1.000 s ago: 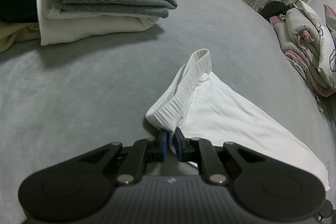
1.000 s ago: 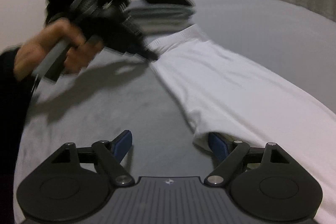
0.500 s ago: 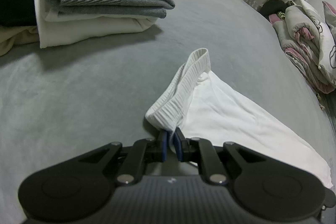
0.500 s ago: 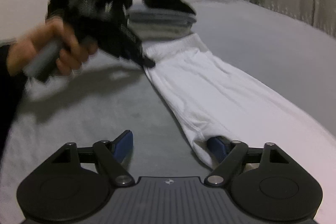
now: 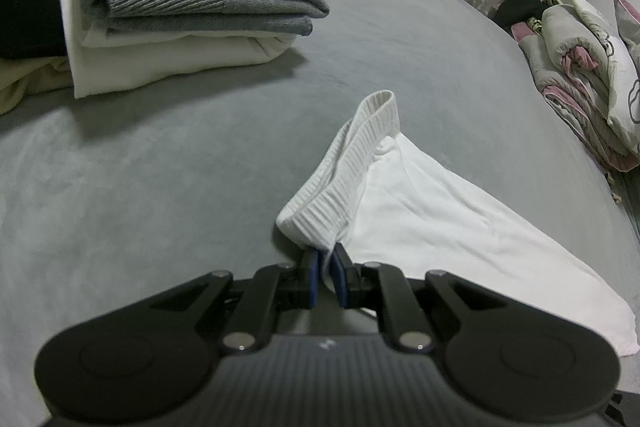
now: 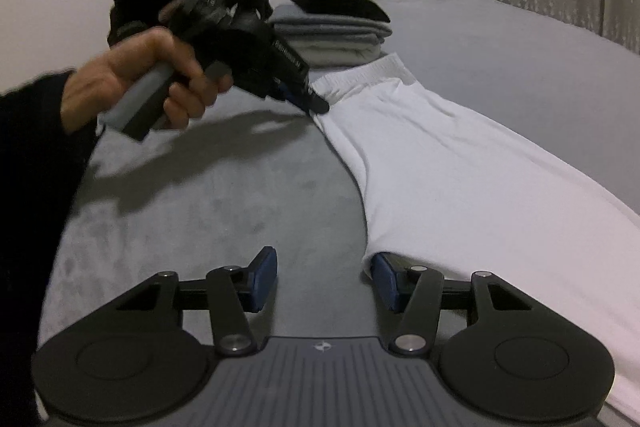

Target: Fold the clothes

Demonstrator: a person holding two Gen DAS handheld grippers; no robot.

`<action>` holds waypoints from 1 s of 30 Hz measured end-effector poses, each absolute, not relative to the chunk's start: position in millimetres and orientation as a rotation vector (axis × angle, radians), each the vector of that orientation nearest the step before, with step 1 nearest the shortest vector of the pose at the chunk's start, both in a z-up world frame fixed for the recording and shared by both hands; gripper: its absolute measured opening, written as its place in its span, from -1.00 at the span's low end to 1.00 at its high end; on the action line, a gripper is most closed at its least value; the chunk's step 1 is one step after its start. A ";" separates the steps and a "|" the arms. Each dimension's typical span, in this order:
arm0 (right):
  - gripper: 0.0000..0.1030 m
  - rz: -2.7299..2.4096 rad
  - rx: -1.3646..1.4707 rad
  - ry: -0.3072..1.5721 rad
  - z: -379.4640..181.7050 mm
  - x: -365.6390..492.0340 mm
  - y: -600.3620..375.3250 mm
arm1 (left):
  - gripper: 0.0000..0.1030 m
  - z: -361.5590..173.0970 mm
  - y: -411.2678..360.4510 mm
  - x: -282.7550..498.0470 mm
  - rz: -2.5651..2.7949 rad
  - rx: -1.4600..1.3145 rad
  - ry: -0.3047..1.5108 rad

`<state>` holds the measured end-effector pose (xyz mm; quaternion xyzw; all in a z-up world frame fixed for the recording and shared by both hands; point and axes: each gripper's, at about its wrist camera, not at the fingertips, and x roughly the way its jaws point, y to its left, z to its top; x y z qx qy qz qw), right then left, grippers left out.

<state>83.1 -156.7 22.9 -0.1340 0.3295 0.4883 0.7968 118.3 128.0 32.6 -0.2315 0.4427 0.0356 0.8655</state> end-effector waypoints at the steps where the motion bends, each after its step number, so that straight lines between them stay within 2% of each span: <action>1: 0.04 1.042 -0.302 0.709 22.7 81.2 -155.9 | -0.80 32.7 127.7 118.2 0.075 -0.484 0.928; 9: 0.03 0.922 -0.395 0.678 27.6 62.3 -150.6 | -0.80 33.3 129.2 118.7 0.073 -0.496 0.932; 14: 0.03 0.780 -0.287 0.602 54.0 67.8 -165.3 | -0.79 35.0 127.3 118.9 0.071 -0.483 0.935; 16: -0.13 0.728 -0.204 0.596 59.8 77.7 -165.5 | -0.79 35.2 126.1 119.0 0.071 -0.474 0.935; 18: -0.91 0.665 -0.133 0.661 51.6 91.7 -157.7 | -0.79 35.5 125.3 118.9 0.070 -0.465 0.934; 21: -0.92 0.566 -0.164 0.755 26.0 96.3 -142.1 | -0.79 35.8 126.3 119.2 0.064 -0.461 0.937; 30: -0.93 0.534 -0.187 0.741 15.5 80.5 -141.0 | -0.72 38.6 138.3 118.8 0.061 -0.540 0.955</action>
